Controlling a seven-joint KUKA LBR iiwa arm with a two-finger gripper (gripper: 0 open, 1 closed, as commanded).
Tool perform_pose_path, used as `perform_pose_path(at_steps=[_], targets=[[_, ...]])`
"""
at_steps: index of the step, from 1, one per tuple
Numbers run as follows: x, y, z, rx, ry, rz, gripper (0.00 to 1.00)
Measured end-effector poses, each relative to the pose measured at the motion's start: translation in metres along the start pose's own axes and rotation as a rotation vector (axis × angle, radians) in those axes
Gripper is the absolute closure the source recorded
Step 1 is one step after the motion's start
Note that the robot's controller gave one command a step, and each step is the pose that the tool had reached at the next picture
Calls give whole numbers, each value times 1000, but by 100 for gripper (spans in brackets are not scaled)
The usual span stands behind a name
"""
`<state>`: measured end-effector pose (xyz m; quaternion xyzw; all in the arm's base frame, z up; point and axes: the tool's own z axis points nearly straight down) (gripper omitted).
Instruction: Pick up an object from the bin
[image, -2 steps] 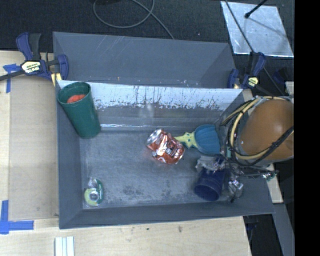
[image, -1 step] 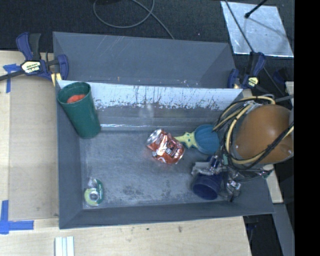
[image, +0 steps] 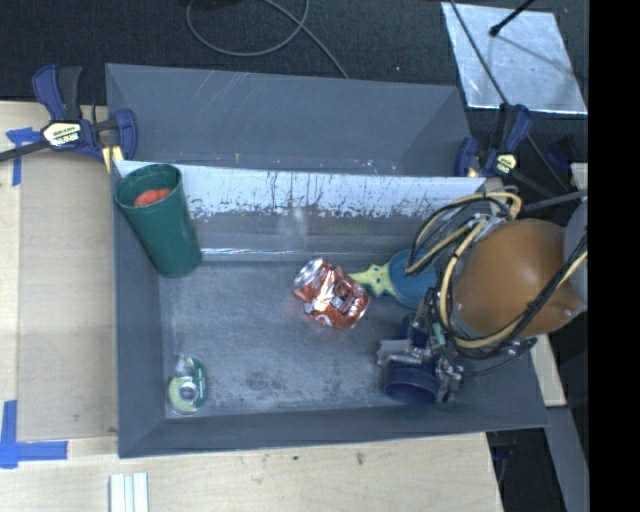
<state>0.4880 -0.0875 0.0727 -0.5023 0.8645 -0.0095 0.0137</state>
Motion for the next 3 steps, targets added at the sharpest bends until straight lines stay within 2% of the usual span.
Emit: perform_pose_path(at_steps=[3], targets=[[0,0,-3,-1,0,-1,100]])
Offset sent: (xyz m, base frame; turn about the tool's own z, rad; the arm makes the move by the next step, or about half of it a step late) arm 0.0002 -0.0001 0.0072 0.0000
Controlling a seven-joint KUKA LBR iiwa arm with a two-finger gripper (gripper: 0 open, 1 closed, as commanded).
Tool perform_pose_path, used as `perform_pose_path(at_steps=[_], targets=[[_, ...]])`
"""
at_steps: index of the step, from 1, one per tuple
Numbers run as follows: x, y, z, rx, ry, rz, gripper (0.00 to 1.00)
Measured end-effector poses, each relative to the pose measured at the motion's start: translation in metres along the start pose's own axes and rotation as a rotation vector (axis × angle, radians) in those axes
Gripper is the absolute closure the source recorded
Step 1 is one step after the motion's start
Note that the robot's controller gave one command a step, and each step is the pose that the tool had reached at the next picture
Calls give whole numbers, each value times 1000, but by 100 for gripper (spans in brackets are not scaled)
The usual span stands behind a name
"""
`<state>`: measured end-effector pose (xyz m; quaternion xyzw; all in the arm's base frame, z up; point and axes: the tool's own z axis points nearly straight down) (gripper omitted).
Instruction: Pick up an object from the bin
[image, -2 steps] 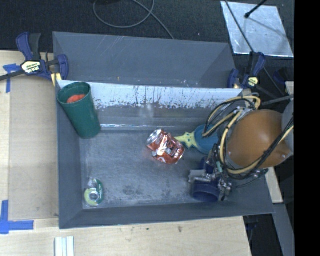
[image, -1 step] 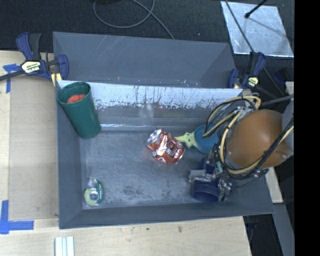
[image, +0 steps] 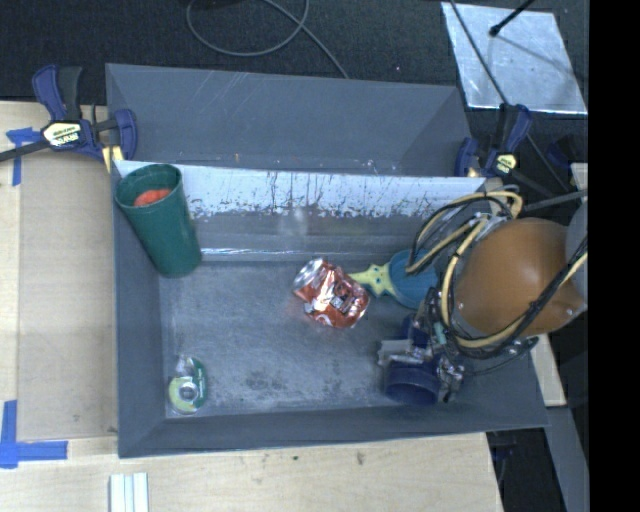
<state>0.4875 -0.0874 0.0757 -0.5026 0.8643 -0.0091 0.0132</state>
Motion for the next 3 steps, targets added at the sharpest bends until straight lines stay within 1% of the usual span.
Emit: perform_pose_path(at_steps=[1,3], targets=[[0,1,-7,-6,2,0,100],[0,0,-32,-4,1,2,100]])
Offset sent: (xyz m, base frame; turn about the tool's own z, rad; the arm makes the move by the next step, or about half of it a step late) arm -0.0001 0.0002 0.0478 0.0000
